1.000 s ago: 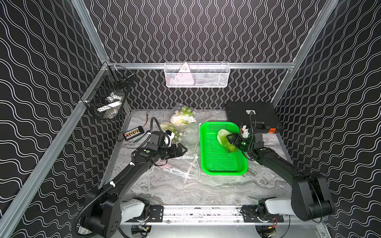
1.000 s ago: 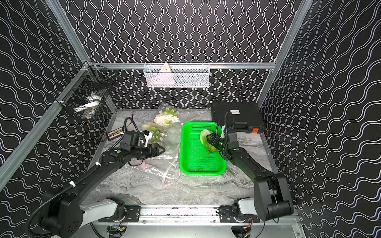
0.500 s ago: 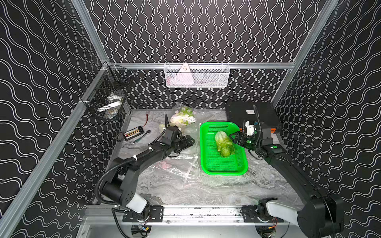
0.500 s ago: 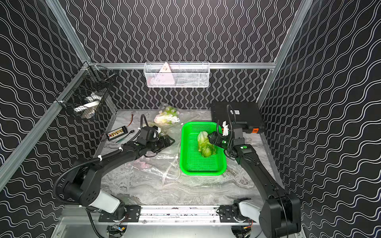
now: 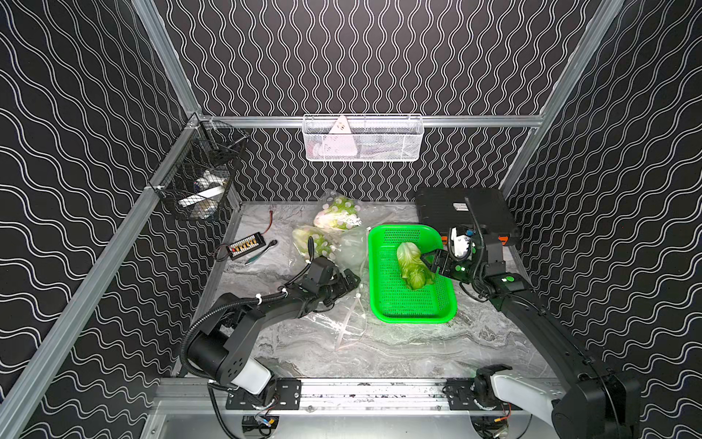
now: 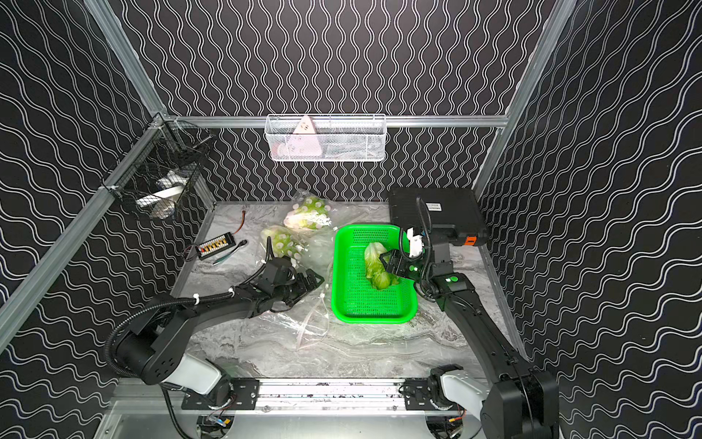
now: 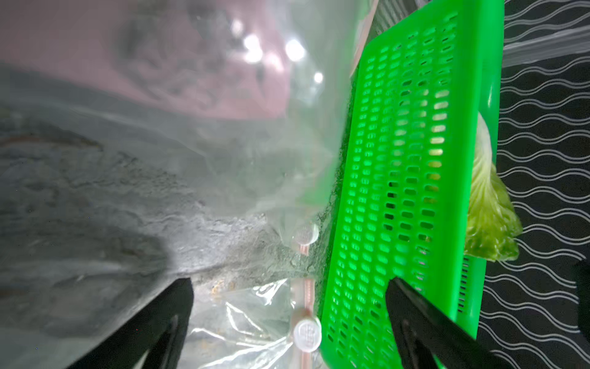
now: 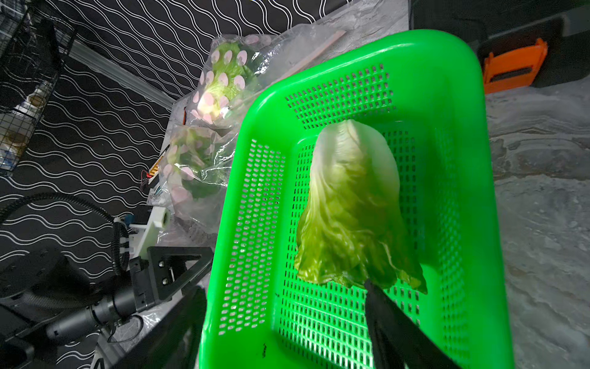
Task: Open the zip-top bag and take out the chinese cabbages
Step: Adjust the zipper food storage bag at the center of the board.
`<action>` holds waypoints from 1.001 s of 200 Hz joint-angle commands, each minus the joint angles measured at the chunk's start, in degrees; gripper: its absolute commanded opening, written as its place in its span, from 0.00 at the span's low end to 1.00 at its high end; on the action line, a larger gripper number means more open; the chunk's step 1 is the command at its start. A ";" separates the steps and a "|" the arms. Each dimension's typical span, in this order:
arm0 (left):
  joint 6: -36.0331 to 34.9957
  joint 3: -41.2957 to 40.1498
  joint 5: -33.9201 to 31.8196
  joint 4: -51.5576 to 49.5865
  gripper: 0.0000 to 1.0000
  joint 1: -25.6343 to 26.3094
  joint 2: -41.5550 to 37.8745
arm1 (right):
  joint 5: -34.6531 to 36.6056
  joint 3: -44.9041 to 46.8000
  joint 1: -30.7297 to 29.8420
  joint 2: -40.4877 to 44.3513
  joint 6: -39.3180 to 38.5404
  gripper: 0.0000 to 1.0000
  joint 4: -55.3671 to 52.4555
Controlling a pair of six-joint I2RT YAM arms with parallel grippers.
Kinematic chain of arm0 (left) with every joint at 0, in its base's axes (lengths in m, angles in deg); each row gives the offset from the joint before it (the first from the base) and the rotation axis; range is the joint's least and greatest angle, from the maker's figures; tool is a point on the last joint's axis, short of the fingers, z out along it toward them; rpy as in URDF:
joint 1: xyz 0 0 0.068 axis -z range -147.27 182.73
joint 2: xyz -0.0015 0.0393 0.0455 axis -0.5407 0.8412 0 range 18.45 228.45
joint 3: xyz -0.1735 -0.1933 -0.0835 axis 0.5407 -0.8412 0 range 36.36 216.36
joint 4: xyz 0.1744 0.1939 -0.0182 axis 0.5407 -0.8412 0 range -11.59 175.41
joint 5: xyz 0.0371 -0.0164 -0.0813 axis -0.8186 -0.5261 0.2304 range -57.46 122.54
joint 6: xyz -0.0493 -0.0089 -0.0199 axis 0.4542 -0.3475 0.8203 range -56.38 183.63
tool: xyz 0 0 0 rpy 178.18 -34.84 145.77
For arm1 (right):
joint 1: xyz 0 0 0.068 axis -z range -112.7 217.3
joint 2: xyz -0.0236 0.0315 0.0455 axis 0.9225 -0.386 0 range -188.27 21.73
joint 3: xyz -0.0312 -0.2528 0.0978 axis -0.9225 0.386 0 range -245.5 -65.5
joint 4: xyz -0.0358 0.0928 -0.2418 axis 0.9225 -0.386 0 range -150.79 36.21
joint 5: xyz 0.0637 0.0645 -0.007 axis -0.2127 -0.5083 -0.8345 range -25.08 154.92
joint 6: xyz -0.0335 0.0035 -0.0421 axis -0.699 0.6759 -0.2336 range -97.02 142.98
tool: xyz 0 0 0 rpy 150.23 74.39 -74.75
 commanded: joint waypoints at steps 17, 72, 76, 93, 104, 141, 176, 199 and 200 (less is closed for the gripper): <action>1.67 3.47 -3.65 5.26 0.99 0.59 2.70 | -0.36 0.70 -0.15 0.68 -1.17 0.80 0.98; 7.28 5.10 -5.49 13.64 0.71 0.69 10.78 | -1.46 0.79 -0.32 -0.23 -0.22 0.77 0.99; 8.00 4.96 -5.28 14.96 0.68 0.72 11.61 | -1.57 0.87 -0.33 -0.20 -0.09 0.77 1.11; 9.99 4.69 -4.73 18.63 0.53 0.71 14.45 | -1.85 0.97 -0.46 -0.05 -0.38 0.76 0.86; 10.28 4.65 -4.79 19.39 0.45 0.72 15.23 | -2.11 0.82 -0.51 0.19 -0.73 0.76 0.59; 2.12 7.07 -7.76 9.73 0.09 0.58 8.30 | -3.56 0.07 -1.30 -0.05 -1.91 0.74 0.37; -11.39 11.37 -13.79 -9.89 0.00 0.26 -4.86 | -7.24 1.48 -7.74 -0.27 -3.86 0.70 6.14; -16.32 10.09 -12.60 -16.84 0.00 -2.75 -12.03 | 0.23 2.37 -19.32 1.14 -12.37 0.72 9.81; -16.43 9.94 -12.40 -17.09 0.00 -2.94 -12.36 | 0.51 2.42 -19.68 1.15 -12.84 0.72 10.04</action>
